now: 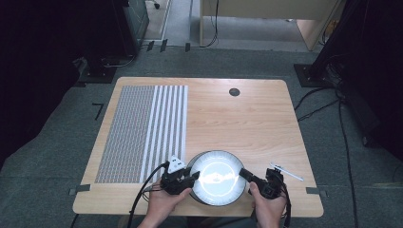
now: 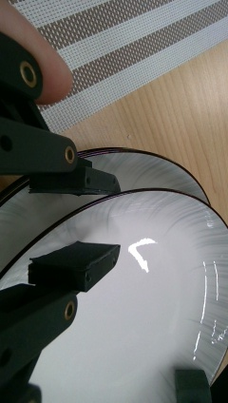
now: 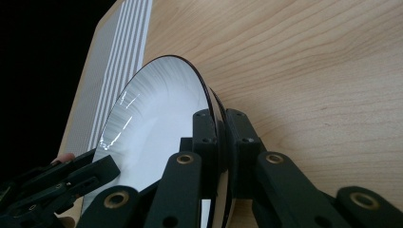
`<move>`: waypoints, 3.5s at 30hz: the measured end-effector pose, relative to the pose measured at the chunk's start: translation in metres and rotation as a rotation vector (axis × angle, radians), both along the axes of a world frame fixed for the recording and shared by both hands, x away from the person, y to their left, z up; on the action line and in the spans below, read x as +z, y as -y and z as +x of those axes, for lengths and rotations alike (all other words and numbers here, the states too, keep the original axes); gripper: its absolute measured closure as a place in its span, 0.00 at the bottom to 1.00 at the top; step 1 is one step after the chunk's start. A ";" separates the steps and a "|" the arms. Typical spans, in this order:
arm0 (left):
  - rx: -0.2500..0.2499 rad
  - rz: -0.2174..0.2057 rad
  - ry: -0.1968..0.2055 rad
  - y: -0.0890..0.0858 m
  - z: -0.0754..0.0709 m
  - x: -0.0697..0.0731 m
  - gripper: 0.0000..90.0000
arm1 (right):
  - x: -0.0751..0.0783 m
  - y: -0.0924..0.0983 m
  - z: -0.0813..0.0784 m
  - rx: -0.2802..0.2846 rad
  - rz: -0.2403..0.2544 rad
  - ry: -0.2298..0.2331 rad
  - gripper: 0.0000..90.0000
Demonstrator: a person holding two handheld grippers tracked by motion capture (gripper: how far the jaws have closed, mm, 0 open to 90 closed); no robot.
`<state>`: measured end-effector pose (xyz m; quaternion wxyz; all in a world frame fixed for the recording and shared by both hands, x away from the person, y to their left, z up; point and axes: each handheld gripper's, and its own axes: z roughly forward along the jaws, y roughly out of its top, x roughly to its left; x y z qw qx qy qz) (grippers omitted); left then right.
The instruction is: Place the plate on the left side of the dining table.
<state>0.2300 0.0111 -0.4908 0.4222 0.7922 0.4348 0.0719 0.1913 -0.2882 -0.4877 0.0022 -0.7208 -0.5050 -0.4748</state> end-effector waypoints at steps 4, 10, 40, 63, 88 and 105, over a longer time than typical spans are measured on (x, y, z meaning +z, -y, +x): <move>-0.007 -0.034 -0.012 -0.001 0.001 0.000 0.69 | -0.001 0.001 0.000 0.008 0.011 0.011 0.94; 0.002 -0.081 -0.043 -0.004 0.004 -0.001 0.66 | -0.003 0.002 0.000 0.009 0.042 0.022 0.94; 0.111 -0.180 -0.098 -0.039 0.019 0.027 0.77 | 0.016 -0.030 0.015 0.008 0.073 0.075 0.94; 0.264 -0.190 -0.055 -0.111 0.054 0.049 0.78 | 0.038 -0.106 0.077 0.074 0.072 0.064 0.94; 0.402 -0.166 -0.036 -0.175 0.095 0.050 0.79 | 0.037 -0.179 0.144 0.161 0.071 0.037 0.94; 0.519 -0.152 -0.076 -0.202 0.136 0.027 0.80 | 0.017 -0.218 0.195 0.189 0.011 -0.002 0.95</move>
